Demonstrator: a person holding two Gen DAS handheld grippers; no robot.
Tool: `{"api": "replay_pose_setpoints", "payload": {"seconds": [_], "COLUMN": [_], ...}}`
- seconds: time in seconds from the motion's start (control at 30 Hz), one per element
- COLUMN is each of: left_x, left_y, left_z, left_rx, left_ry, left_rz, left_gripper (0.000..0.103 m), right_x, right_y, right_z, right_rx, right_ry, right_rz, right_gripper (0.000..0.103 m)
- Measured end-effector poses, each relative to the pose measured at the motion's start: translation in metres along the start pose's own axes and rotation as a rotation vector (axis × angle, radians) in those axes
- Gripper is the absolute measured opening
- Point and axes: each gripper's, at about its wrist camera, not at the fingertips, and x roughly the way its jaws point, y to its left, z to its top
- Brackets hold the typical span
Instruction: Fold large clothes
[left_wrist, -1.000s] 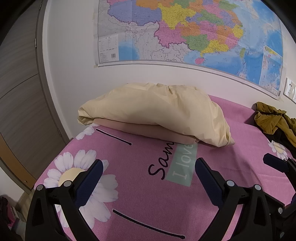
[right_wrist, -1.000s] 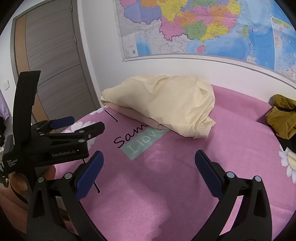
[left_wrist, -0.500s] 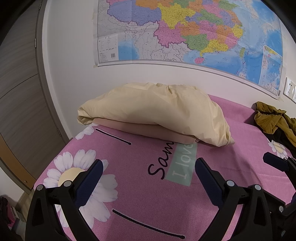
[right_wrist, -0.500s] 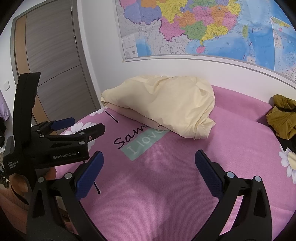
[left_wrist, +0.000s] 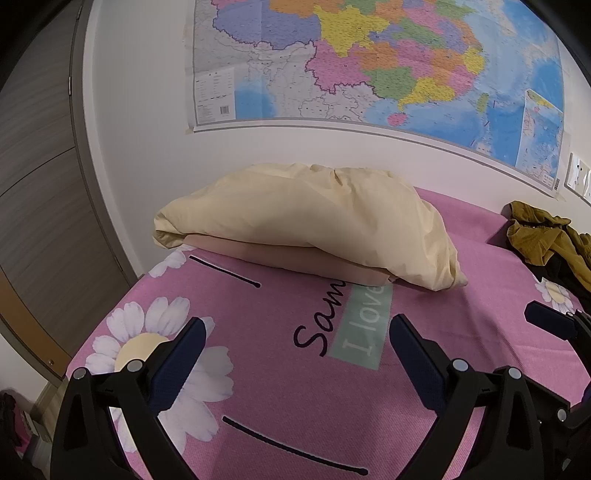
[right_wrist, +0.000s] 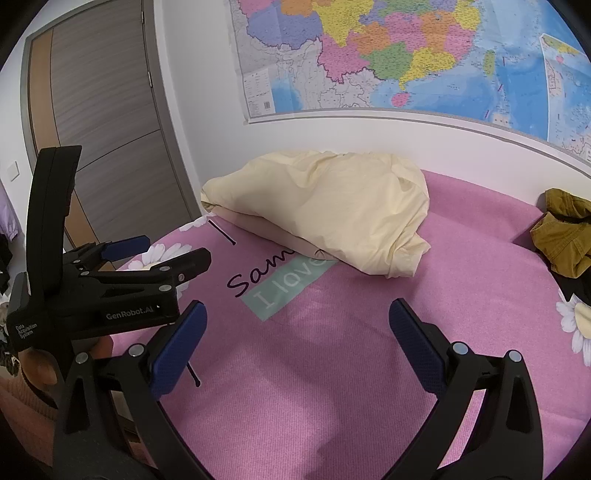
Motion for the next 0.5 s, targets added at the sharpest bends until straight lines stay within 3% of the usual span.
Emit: {"api": "replay_pose_setpoints", "payload": {"seconds": [0.5], "left_x": [-0.0038], "left_y": [-0.0076], "left_z": [-0.001], "left_rx": [0.022], "left_ry": [-0.021], "left_rz": [-0.038], "left_gripper": [0.096], "right_x": [-0.0027], "right_y": [-0.0014], "right_z": [-0.0002], "right_rx": [0.001], "right_ry": [0.002], "right_rz": [-0.005], "right_gripper": [0.097]}}
